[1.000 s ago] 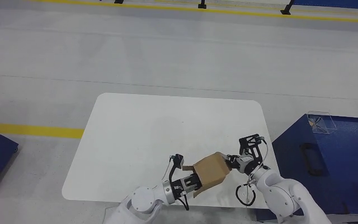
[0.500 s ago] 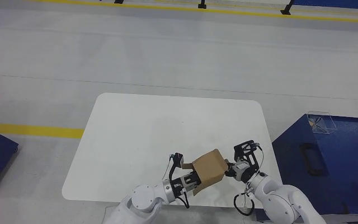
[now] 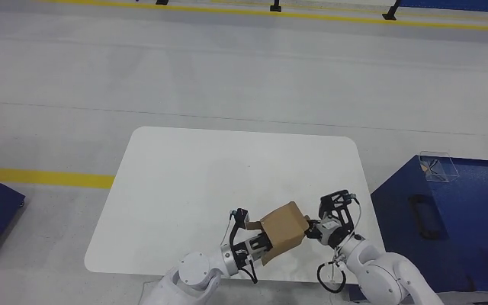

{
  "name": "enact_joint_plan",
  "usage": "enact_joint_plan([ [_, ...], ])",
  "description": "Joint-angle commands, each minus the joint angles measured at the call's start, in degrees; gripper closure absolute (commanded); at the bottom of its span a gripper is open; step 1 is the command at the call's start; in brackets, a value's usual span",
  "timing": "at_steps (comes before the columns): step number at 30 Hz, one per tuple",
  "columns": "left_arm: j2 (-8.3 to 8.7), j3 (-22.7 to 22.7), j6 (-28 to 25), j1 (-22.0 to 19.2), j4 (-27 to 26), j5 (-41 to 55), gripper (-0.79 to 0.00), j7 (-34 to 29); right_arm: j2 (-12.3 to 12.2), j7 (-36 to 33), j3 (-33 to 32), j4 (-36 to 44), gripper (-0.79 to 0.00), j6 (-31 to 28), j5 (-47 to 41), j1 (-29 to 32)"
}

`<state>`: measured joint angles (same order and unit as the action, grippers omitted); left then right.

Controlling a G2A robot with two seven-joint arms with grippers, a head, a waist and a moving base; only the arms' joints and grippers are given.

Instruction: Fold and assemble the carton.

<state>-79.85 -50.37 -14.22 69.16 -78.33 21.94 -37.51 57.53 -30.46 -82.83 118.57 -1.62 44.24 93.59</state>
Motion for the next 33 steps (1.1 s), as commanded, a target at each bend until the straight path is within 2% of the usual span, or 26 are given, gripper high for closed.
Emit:
enact_joint_plan([
  [1, -0.07, 0.0, 0.0, 0.0, 0.1, 0.5, 0.000, 0.2, 0.1, 0.6, 0.0, 0.0, -0.785, 0.6, 0.4, 0.1],
  [4, -0.13, -0.2, -0.2, 0.1, 0.2, 1.7, 0.000, 0.3, 0.2, 1.8, -1.4, 0.1, -0.785, 1.6, -0.3, 0.5],
  [12, -0.14, -0.8, -0.3, 0.3, 0.5, 3.9, 0.000, -1.0, 0.1, 2.7, -9.9, -0.4, -0.785, 2.5, -6.5, 2.7],
  [16, -0.17, -0.9, -0.6, 0.4, 0.7, 4.7, 0.000, -1.7, 0.0, -0.2, -12.7, -3.4, -0.785, 2.6, -9.3, 3.5],
  [21, -0.19, -1.1, -0.8, 0.3, 0.7, 5.2, 0.000, -2.2, -0.1, -6.2, -10.2, -7.1, -0.785, 1.2, -8.4, 2.4],
  [28, -0.40, -0.5, -0.7, -0.2, 1.1, 5.2, 0.000, -2.5, 0.1, -11.5, -7.8, -8.3, -0.785, -4.3, -18.8, 1.0],
  [33, -0.58, 0.1, -0.7, -0.6, 1.5, 4.9, 0.000, -3.0, 0.1, -11.9, -8.8, -8.1, -0.785, -6.8, -22.3, 0.8],
])
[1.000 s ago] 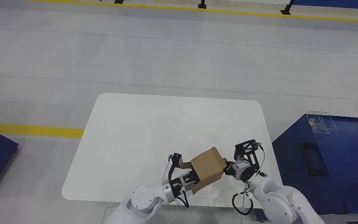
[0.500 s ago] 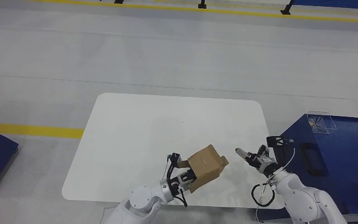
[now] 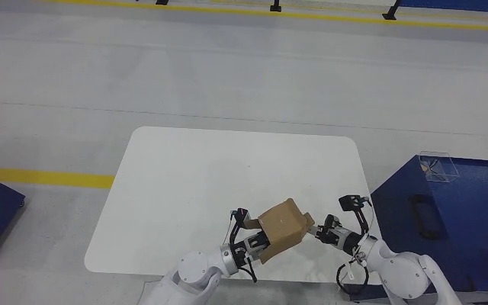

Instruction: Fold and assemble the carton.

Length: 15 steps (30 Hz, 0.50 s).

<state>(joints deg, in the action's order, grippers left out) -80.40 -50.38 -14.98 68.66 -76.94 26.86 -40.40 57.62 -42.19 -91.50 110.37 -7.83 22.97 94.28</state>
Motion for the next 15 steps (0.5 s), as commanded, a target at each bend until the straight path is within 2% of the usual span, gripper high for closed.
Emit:
enact_joint_plan([
  [1, -0.06, 0.2, 0.0, -0.1, 0.2, -0.1, 0.000, -0.2, 0.0, -0.6, -0.4, 0.0, -0.785, -1.0, -2.3, 0.0],
  [9, -0.10, 0.2, 0.0, -0.3, 0.5, -0.5, 0.000, -0.4, -0.3, -3.2, -1.6, 0.5, -0.785, -2.7, -6.3, -0.4],
  [15, -0.11, 0.3, 0.4, -0.6, 0.7, -1.2, 0.000, -0.6, -0.3, -2.6, -1.6, 1.1, -0.785, -2.1, -6.1, -1.1],
])
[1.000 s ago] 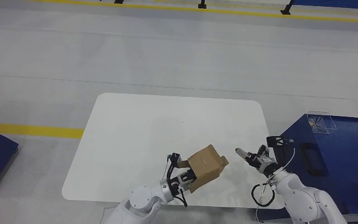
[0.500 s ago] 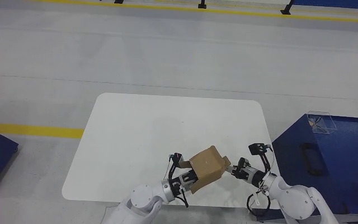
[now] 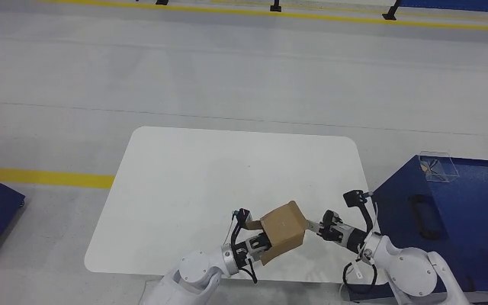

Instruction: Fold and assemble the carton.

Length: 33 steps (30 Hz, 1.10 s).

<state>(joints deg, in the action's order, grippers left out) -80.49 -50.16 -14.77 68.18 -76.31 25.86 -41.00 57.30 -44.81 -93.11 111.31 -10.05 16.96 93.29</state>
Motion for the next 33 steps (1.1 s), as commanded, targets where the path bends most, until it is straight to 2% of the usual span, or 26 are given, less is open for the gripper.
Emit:
enact_joint_plan([
  [1, -0.03, 0.1, 0.2, -0.2, 0.1, -0.6, 0.000, 0.2, 0.0, -0.1, 0.0, 0.3, -0.785, 0.2, -0.2, -0.2],
  [19, -0.21, 0.4, 0.2, -0.7, 0.8, -1.2, 0.000, 0.0, -0.2, 0.1, 2.2, 1.5, -0.785, 2.0, 3.3, -0.9],
  [33, -0.21, 0.3, 0.0, -0.4, 0.2, -1.4, 0.000, -0.2, -0.2, 0.8, 2.4, 1.7, -0.785, 2.1, 1.5, -0.9],
])
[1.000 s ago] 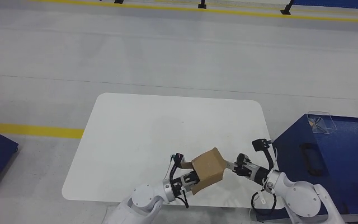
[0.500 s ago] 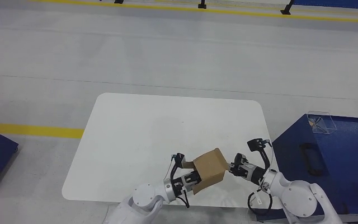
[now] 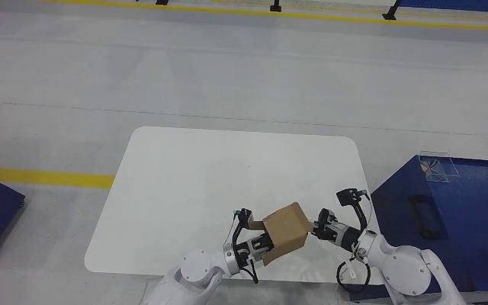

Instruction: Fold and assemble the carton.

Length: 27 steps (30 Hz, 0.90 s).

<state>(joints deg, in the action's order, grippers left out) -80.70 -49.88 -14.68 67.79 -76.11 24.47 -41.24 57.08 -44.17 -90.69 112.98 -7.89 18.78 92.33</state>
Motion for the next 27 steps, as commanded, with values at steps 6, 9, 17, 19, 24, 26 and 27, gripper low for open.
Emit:
enact_joint_plan([
  [6, 0.02, -0.1, -0.4, 0.3, -0.1, 0.0, 0.000, 0.1, 0.0, 2.4, -2.1, -0.4, -0.785, 0.5, -2.4, 0.5],
  [9, 0.07, -0.2, -0.4, 0.5, -0.3, -0.3, 0.000, 0.1, -0.1, 3.4, -4.5, -1.8, -0.785, 3.1, -1.6, 0.7],
  [17, 0.25, -0.5, -0.5, 1.2, -1.1, -0.9, 0.000, 0.2, -0.4, -4.5, -0.8, -6.1, -0.785, 11.8, 4.2, -2.5],
  [19, 0.28, -0.5, -0.4, 1.3, -1.3, -1.1, 0.000, 0.3, -0.4, -6.0, 0.0, -6.2, -0.785, 10.3, 2.5, -3.0],
  [24, 0.29, -0.4, -0.1, 1.4, -1.4, -1.3, 0.000, 0.3, -0.4, -9.6, -0.5, -6.4, -0.785, 6.7, -4.6, -3.1],
  [26, 0.26, -0.3, -0.2, 1.4, -1.3, -1.3, 0.000, 0.3, -0.5, -10.8, -1.1, -7.0, -0.785, 6.0, -7.0, -3.4],
  [27, 0.24, -0.2, -0.2, 1.3, -1.2, -1.4, 0.000, 0.3, -0.5, -11.1, -1.3, -7.1, -0.785, 5.7, -7.7, -3.5],
])
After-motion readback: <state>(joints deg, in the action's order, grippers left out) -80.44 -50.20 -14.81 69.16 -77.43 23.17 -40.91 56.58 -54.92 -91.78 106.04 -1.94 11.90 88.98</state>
